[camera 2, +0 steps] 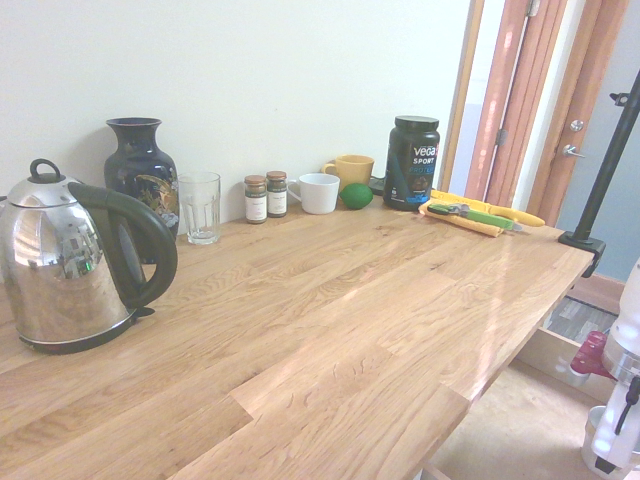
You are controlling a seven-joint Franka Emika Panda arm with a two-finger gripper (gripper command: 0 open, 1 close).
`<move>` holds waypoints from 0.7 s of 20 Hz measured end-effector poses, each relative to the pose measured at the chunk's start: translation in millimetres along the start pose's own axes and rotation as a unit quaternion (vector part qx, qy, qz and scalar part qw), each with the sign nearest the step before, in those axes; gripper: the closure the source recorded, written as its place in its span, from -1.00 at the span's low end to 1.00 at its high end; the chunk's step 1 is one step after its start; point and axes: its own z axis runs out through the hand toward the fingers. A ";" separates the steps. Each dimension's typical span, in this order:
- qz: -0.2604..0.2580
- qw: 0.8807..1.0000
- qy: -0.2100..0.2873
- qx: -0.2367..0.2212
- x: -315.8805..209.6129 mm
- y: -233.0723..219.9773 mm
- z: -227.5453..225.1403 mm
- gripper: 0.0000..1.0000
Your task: Put cup in the drawer
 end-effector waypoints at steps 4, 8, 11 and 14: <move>0.001 1.000 0.006 0.004 3.2 -2.1 -5.5 -1.00; 0.005 1.000 0.018 0.017 7.6 -5.1 -22.1 -1.00; 0.008 0.999 0.023 0.025 4.4 -2.9 -32.8 -1.00; 0.010 0.999 0.025 0.031 -3.8 3.0 -42.3 -1.00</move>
